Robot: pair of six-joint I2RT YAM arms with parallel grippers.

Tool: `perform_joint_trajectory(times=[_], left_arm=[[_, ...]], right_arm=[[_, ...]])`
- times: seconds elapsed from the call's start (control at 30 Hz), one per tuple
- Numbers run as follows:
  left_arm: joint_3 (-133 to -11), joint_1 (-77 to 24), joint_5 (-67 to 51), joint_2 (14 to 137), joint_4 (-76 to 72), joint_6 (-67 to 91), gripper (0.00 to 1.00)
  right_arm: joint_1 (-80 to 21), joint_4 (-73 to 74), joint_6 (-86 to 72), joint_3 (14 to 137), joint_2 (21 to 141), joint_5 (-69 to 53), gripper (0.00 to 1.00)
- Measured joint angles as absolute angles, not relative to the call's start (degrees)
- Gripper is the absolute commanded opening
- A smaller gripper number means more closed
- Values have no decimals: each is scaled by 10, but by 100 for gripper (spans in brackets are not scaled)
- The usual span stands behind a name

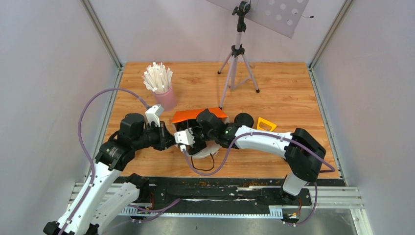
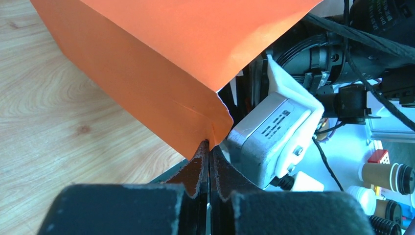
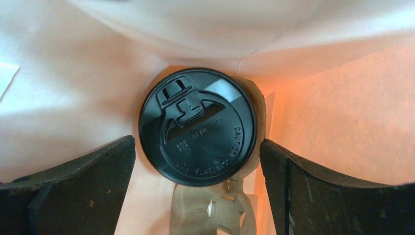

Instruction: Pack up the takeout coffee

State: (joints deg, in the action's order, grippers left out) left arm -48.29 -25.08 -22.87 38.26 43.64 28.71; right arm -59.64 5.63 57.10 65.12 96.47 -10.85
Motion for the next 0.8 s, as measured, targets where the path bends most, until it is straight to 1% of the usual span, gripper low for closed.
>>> perform_joint_trajectory(times=[0.3,0.73,0.8], left_arm=[[-483,-251,-228,382,448,266,2],[-479,-251,-236,377,434,274,2],[-479,-251,-236,377,433,278,2]], right_arm=[[-583,117,602,635,920,-120,100],[-583,110,647,638,948,-121,100],[-583,105,649,640,953,-121,99]])
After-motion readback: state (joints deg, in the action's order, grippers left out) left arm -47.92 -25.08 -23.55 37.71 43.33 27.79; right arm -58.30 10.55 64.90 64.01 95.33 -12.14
